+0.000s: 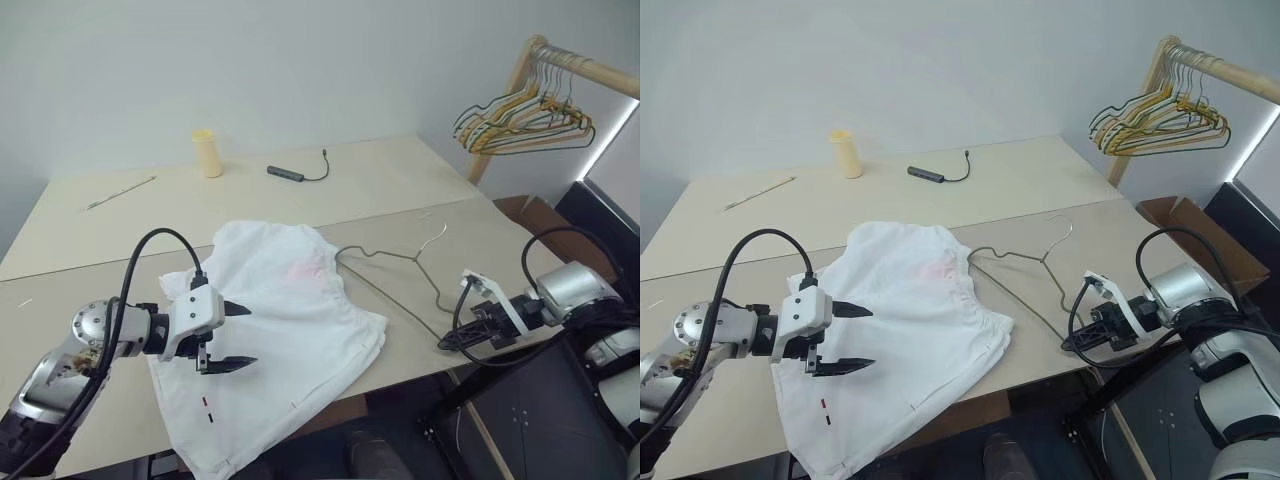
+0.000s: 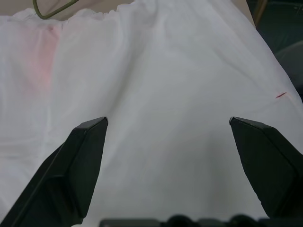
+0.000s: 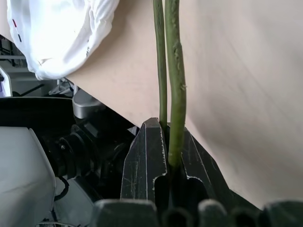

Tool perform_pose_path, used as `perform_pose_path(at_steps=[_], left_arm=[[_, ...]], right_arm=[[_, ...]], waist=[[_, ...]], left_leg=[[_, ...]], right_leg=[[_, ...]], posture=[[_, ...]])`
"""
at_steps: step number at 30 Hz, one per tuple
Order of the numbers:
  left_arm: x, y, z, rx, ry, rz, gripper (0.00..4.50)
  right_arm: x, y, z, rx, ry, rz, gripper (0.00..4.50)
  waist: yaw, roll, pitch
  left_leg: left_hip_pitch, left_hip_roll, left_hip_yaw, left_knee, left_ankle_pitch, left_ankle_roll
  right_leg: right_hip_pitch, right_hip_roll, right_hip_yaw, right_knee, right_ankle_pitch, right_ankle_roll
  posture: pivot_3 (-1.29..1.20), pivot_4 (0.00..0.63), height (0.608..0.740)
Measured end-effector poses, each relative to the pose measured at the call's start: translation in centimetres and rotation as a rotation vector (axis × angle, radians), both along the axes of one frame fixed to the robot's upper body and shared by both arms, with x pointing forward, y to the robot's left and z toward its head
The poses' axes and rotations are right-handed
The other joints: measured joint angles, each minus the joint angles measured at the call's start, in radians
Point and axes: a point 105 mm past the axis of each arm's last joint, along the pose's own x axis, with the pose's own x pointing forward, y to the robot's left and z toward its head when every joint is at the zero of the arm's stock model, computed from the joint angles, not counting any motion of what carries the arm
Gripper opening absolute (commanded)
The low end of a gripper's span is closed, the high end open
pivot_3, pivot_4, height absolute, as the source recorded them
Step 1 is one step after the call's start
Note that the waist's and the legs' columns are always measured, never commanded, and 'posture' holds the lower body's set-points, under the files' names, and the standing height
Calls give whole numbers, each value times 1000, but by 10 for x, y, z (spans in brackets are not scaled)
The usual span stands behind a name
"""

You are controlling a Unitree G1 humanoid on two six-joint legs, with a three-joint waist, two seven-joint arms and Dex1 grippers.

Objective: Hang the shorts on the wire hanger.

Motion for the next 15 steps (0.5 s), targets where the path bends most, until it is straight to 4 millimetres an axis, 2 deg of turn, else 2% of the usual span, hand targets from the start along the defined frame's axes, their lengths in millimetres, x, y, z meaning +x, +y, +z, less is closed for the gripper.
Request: perform_pose_path(at_steps=[8, 15], left_arm=[[0, 0, 0, 0, 0, 0, 4480], [0, 0, 0, 4, -1, 0, 4480]], right_arm=[[0, -1, -1, 10, 8, -17, 0], [-1, 6, 2, 45, 3, 12, 0]], waist=[[1, 0, 0], [1, 0, 0]], left_leg=[[0, 0, 0, 0, 0, 0], [0, 0, 0, 0, 0, 0]], right_leg=[[0, 0, 0, 0, 0, 0], [0, 0, 0, 0, 0, 0]], posture=[[-144, 0, 740], [-137, 0, 740]])
